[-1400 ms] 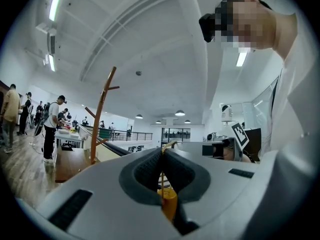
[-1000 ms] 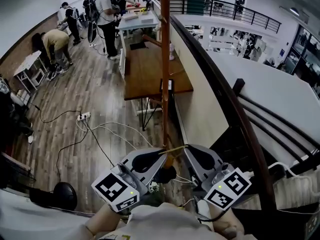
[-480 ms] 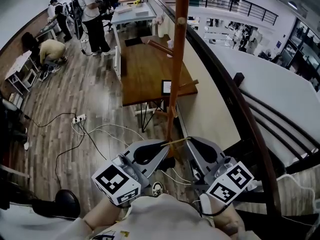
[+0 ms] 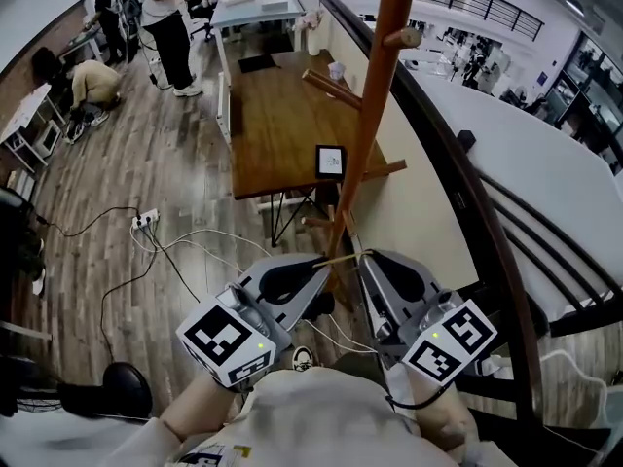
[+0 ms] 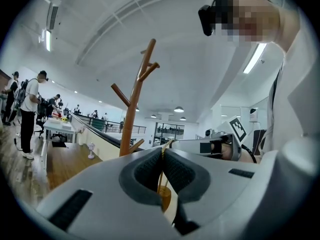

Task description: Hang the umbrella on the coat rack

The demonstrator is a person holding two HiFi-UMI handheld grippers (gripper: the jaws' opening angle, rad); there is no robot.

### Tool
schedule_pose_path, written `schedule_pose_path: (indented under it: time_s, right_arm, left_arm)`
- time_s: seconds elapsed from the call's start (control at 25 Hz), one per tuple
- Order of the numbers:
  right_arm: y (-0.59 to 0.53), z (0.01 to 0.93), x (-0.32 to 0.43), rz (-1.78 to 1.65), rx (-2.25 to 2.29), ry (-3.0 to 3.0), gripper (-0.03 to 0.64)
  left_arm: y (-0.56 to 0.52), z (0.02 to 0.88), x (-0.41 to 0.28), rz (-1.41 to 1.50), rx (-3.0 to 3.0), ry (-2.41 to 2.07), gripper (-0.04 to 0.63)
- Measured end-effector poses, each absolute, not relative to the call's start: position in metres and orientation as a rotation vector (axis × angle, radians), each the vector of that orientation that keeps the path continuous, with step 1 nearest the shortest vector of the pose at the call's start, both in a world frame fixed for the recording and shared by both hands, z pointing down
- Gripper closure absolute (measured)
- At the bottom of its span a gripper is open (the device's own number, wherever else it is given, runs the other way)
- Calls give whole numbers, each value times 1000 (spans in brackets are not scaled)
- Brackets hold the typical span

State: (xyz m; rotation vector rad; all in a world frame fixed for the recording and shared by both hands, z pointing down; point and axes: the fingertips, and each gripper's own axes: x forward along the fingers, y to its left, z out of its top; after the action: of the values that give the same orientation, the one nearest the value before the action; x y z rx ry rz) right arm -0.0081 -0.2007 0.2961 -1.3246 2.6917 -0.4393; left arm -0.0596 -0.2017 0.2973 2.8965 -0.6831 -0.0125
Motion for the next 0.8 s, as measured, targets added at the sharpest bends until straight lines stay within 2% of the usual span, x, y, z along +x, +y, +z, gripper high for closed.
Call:
schedule_pose_path:
  time_s: [0.8]
  right_arm:
    - [-251, 325, 39, -561, -1230, 2778, 614]
  left_arm:
    - [-249, 334, -13, 58, 2770, -825, 594]
